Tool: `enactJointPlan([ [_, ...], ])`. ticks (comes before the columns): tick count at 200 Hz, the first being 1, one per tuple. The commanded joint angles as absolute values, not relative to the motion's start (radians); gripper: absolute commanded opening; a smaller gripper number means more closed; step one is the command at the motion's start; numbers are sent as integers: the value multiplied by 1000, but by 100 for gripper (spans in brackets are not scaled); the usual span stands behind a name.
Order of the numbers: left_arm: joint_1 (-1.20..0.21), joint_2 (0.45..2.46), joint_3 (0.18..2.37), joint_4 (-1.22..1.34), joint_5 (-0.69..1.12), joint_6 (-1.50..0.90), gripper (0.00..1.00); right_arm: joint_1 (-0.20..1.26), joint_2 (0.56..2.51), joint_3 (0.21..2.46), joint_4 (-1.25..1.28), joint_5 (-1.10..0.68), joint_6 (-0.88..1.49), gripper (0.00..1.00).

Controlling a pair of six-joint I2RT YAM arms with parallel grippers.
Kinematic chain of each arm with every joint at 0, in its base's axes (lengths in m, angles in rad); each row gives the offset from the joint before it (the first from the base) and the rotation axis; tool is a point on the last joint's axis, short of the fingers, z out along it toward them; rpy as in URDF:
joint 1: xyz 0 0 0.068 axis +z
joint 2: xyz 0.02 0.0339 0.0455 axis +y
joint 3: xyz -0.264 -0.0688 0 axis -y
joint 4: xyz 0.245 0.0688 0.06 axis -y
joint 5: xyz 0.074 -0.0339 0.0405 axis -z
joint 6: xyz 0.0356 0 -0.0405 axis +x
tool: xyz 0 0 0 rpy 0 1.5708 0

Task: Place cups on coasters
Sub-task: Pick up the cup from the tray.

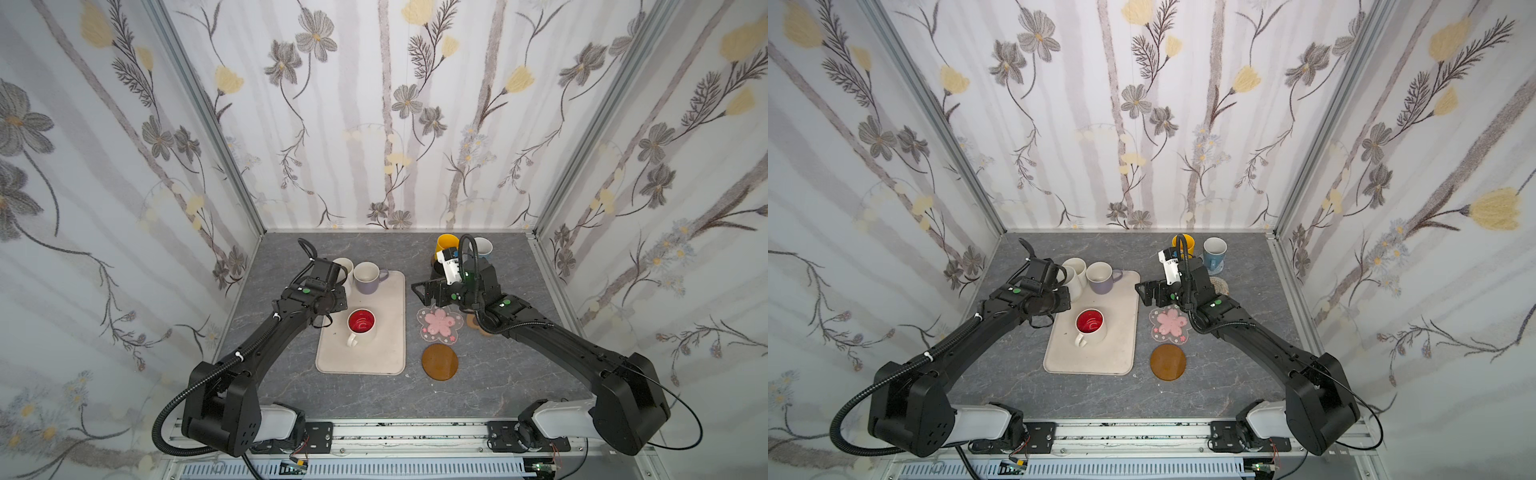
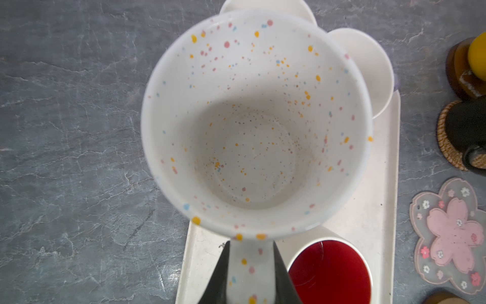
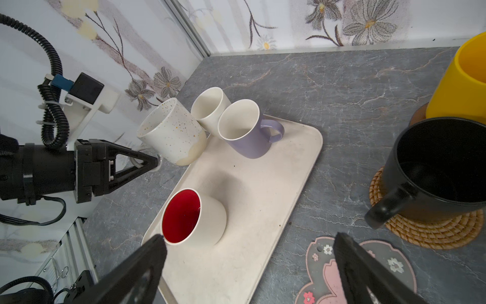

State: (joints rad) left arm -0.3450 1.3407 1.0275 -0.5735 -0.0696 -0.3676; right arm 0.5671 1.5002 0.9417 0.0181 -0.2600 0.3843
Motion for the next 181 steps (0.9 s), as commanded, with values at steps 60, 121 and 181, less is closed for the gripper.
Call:
enactJointPlan([
  [60,-515,1345,1246,-581,-96,-300,0,465,1380,867,65,-279,418,100],
  [121,-714,1518,1472,-584,-167,-262,0,298,1264,733,125,-321,531,100],
  [181,-827,1764,1729,-583,-172,-223,0,86,1185,603,218,-462,644,100],
])
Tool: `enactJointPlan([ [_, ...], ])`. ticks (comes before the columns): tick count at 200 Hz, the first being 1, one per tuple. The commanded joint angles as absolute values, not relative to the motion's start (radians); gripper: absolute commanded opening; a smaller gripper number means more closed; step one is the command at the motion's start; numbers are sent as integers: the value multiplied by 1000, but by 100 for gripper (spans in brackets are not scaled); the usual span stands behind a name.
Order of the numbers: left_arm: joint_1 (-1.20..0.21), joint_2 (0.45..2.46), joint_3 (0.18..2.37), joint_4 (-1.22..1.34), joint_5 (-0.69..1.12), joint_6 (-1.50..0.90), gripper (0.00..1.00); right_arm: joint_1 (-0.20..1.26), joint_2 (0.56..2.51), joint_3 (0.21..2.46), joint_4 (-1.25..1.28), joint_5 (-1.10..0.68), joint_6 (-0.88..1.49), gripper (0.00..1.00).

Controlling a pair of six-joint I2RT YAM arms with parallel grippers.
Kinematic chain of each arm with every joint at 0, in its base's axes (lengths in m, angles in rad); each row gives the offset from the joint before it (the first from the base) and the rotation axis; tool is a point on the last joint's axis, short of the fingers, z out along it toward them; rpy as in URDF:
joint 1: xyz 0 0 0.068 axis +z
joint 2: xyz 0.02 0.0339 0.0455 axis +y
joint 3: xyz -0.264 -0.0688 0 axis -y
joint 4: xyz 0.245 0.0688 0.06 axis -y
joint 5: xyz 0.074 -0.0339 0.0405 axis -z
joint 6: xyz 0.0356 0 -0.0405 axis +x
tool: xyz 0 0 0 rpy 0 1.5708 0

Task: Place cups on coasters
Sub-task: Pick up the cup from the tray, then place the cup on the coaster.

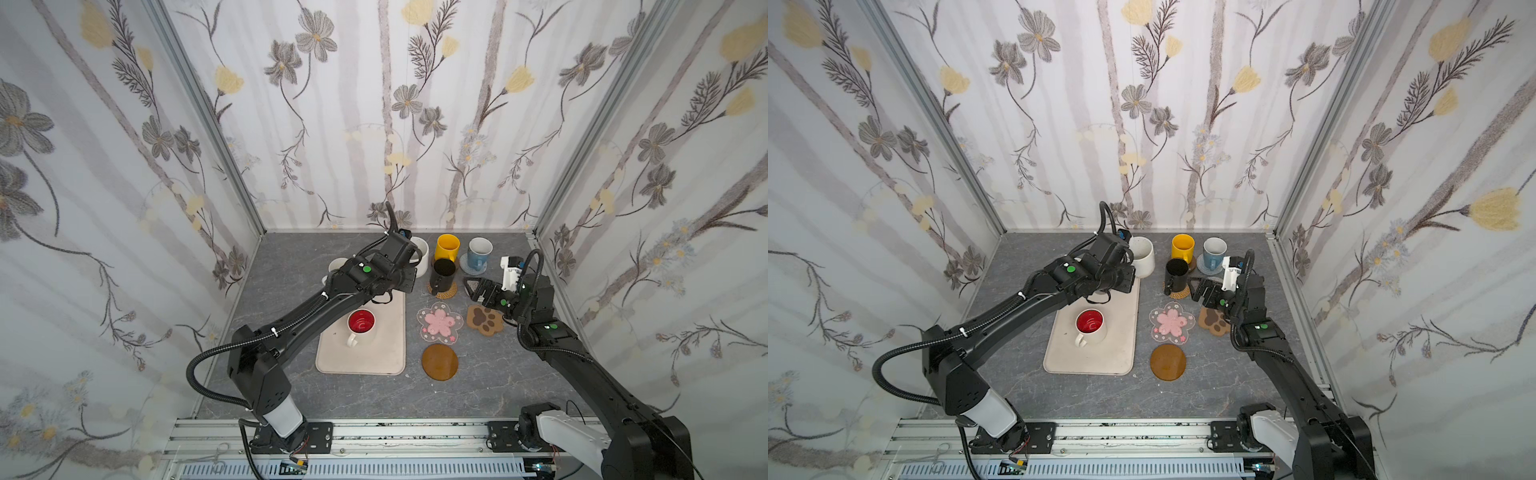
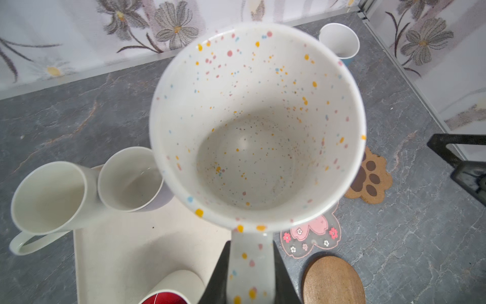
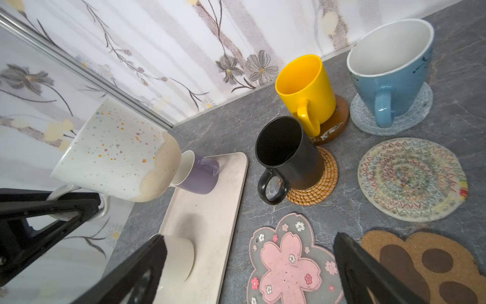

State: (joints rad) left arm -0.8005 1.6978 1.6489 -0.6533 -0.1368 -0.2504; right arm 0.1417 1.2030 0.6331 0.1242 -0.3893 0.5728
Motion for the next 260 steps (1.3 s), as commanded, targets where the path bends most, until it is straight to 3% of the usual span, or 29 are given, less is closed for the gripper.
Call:
enactJointPlan([
  [1,-829,1770,1734,-582,-172,-221,0,83,1184,600,219,-463,647,100],
  [104,-936,2165,2134,-581,-128,-162,0,-182,1140,463,287,-460,781,100],
  [158,-956,2303,2244,-576,-98,-142,0,-231,1034,392,334,-353,818,100],
  [260,-960,2524,2435,-543,-91,-110,0,-258,1013,350,386,-342,827,100],
])
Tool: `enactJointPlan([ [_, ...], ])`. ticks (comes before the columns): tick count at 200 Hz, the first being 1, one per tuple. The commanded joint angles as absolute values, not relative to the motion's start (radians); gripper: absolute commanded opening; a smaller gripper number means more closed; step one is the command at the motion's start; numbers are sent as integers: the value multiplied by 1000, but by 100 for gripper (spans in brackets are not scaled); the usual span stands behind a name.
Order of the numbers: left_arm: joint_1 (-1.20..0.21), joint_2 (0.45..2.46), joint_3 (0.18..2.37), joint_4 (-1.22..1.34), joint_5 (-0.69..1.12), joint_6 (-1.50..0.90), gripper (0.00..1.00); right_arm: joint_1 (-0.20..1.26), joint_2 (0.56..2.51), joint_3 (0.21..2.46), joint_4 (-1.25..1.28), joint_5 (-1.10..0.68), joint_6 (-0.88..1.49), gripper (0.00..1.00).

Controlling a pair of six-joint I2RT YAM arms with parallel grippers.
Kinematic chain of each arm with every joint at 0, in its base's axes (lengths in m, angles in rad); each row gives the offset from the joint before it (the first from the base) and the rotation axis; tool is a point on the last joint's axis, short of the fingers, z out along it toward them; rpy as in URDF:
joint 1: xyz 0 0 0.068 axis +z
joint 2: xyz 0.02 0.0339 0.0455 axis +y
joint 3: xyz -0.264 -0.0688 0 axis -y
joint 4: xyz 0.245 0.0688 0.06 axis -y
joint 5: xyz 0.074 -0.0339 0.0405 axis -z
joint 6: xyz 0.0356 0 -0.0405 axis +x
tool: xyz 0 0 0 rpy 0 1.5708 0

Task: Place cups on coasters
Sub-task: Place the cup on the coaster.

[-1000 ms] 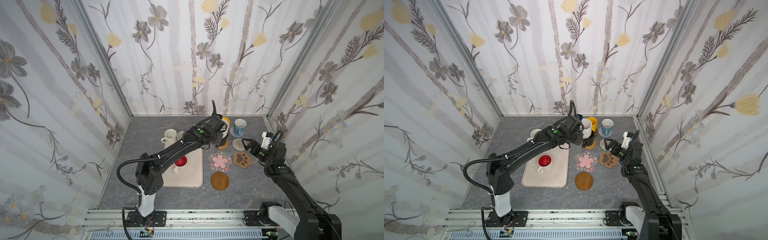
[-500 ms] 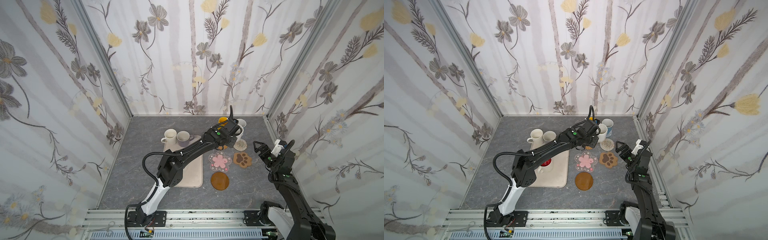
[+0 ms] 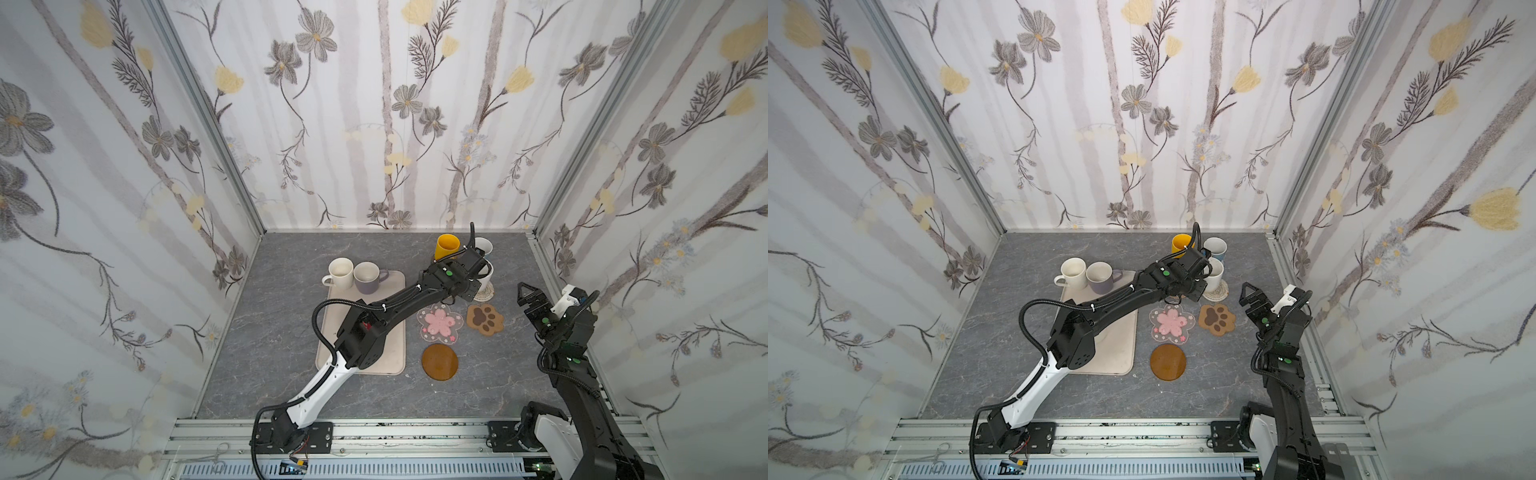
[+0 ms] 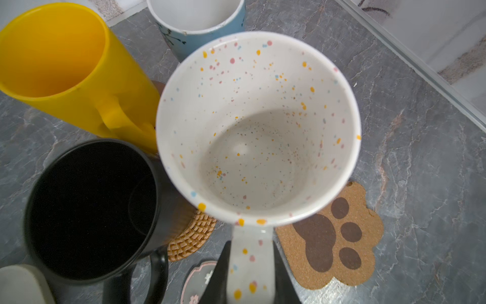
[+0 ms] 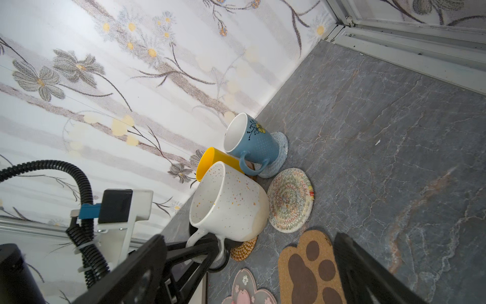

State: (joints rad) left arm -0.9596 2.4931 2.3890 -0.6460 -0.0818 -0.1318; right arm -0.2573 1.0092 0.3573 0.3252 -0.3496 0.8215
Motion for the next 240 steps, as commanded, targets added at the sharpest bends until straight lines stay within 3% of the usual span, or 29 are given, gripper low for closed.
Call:
enactJointPlan([
  [1,-960,2525,2437,-542,-91,-109,0,-258,1013,350,386,-342,826,100],
  [240,-960,2644,2453,-428,-84,-103,0,-253,1023,347,428,-379,800,100],
])
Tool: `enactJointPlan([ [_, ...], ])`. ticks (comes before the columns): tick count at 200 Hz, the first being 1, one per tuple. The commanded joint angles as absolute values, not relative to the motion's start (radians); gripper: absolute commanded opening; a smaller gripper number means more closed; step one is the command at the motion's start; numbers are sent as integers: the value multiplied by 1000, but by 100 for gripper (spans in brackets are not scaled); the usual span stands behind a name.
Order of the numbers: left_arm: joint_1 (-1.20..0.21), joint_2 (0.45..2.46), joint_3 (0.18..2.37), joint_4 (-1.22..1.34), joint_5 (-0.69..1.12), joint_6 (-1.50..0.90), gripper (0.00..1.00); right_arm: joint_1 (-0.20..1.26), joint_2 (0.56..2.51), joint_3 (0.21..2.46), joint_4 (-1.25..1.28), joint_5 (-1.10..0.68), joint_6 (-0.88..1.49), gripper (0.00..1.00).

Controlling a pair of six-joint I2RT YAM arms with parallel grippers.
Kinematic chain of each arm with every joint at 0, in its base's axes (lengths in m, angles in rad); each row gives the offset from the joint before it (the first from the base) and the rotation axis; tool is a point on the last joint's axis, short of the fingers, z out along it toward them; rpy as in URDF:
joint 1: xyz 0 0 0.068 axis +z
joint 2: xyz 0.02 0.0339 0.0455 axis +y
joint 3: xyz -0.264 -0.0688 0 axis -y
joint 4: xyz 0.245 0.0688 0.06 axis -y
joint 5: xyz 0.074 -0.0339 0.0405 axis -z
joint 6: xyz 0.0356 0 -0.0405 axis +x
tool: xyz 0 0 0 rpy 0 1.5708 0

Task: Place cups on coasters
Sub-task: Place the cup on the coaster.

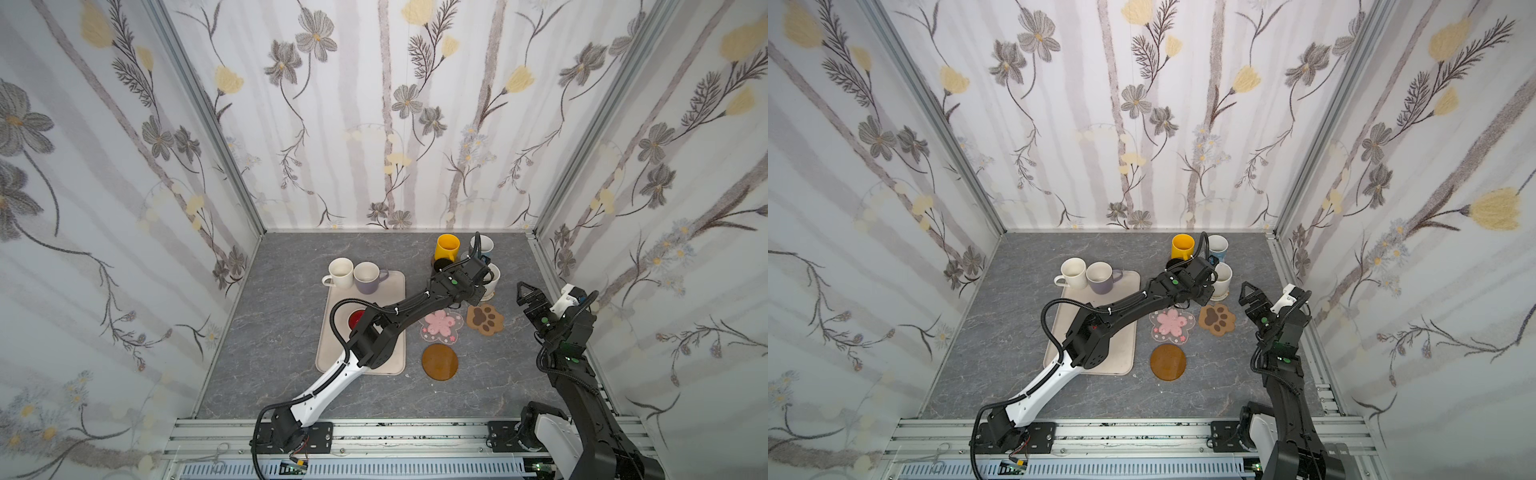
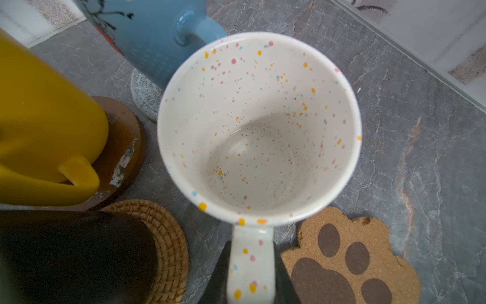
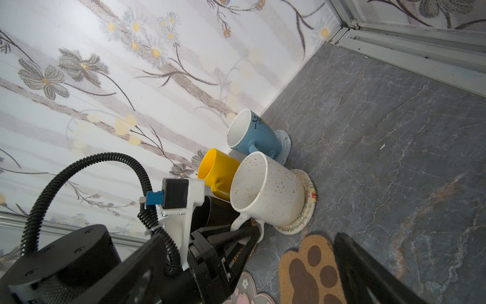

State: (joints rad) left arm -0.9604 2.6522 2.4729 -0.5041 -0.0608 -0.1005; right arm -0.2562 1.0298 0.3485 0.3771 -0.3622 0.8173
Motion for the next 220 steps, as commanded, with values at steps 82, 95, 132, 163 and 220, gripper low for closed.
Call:
enactJointPlan([
  [82,-963,2594,2398,-426,-93,-121,64,-211,947,388,347,-304,714,100],
  [95,-965,2588,2400,-424,-95,-123,72,-204,945,396,337,-300,701,100],
  [132,-964,2559,2405,-419,-95,-141,92,-169,940,426,298,-268,665,100],
  [163,-964,2490,2382,-419,-120,-151,96,-152,944,475,246,-259,664,100],
  [220,-928,2254,2148,-413,-178,-231,97,-81,977,594,121,-289,587,92],
])
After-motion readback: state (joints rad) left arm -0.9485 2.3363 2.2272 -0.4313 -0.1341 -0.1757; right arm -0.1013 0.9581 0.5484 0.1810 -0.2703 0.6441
